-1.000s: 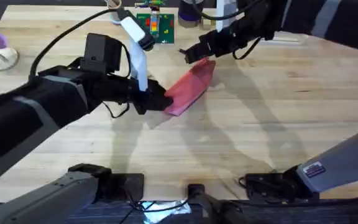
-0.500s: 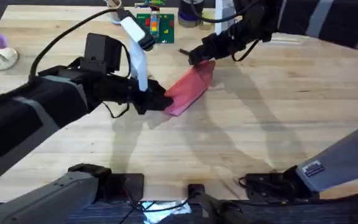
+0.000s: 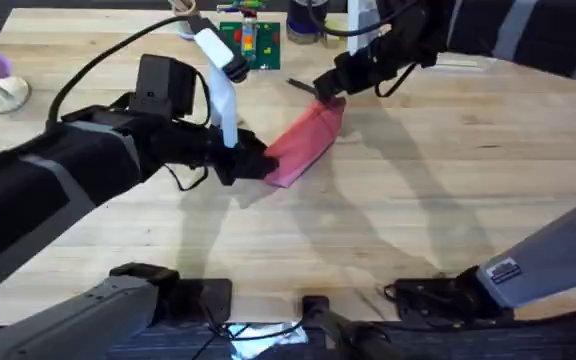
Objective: Unzip the bag, pick up the pens from the table one at a time and place them inside, then zip the bag closed.
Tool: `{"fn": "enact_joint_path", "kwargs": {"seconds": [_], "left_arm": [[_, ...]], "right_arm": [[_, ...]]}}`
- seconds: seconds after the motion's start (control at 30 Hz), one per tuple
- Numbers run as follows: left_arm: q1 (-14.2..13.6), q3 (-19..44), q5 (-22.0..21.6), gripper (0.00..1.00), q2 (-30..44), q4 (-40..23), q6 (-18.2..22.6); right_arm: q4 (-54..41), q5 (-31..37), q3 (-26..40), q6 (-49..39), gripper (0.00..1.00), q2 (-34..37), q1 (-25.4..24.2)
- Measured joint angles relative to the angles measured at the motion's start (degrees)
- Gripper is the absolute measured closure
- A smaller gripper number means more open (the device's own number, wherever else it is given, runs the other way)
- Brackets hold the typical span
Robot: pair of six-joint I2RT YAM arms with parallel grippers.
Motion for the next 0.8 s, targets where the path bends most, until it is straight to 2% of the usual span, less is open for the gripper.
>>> {"fn": "enact_joint_path", "kwargs": {"seconds": [0.17, 0.63, 0.8], "left_arm": [[0.0, 0.0, 0.0, 0.958, 0.0, -0.1, 0.0], [0.0, 0.0, 0.0, 0.958, 0.0, -0.4, 0.0], [0.0, 0.0, 0.2, 0.958, 0.0, -0.6, 0.0]], "right_arm": [[1.5, 0.8, 0.0, 0.0, 0.769, 0.0, 0.0], [2.4, 1.2, 0.0, 0.0, 0.96, -0.5, 0.0], [2.4, 1.2, 0.0, 0.0, 0.965, -1.5, 0.0]]}}
